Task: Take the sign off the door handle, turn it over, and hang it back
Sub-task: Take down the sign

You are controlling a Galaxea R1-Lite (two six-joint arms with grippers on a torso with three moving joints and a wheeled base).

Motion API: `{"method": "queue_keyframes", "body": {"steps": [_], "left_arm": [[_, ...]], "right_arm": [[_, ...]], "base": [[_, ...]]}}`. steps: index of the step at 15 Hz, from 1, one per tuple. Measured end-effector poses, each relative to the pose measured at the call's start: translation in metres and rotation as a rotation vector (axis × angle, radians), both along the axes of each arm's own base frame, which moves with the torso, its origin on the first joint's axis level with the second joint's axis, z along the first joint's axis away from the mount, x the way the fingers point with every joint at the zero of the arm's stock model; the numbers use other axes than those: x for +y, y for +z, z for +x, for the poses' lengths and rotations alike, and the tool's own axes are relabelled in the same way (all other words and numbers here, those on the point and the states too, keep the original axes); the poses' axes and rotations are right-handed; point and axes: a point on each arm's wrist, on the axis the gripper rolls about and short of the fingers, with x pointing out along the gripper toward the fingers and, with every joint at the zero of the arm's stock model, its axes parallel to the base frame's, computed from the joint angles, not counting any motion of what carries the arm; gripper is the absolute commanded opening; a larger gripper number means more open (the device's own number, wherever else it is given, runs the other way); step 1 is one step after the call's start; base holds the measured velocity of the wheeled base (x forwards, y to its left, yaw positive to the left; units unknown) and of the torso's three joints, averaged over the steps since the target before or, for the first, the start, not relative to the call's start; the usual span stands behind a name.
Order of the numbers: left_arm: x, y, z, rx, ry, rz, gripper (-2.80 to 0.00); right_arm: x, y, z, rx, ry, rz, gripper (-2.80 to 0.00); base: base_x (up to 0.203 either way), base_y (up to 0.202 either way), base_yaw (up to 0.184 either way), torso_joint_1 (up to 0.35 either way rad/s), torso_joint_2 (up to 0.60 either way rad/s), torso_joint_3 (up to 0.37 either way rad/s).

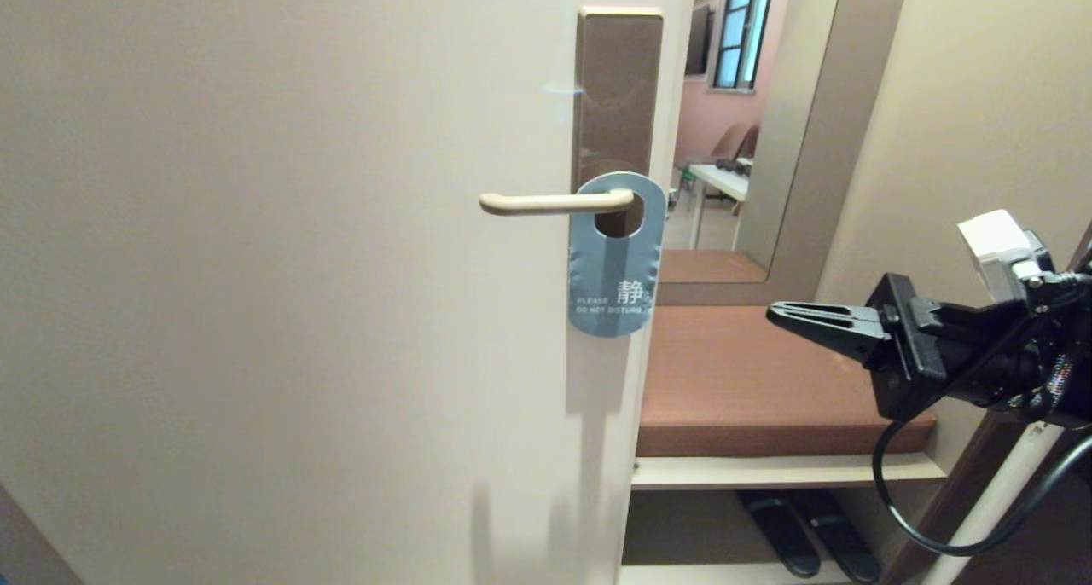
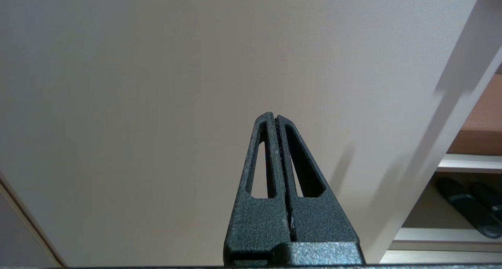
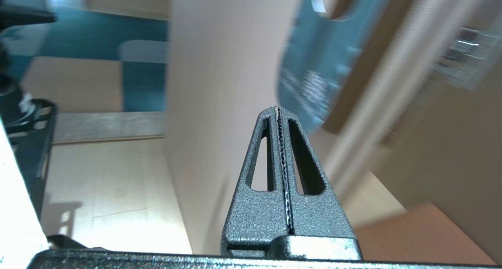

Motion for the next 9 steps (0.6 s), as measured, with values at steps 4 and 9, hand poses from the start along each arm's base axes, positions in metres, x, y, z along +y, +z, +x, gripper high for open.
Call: {"method": "queue_keyframes", "body": {"steps": [4, 9], "left_arm": [[0.000, 0.000, 0.000, -0.001, 0.000, 0.000, -2.80], [0.000, 0.000, 0.000, 0.000, 0.000, 0.000, -2.80]], "right_arm": [[0.017, -0.019, 0.014, 0.032, 0.089, -0.006, -2.80], [0.021, -0.029, 0.031, 0.045, 0.097, -0.010, -2.80]], "base": [[0.000, 0.000, 0.000, 0.000, 0.00, 0.000], [0.000, 0.000, 0.000, 0.000, 0.00, 0.000]]}}
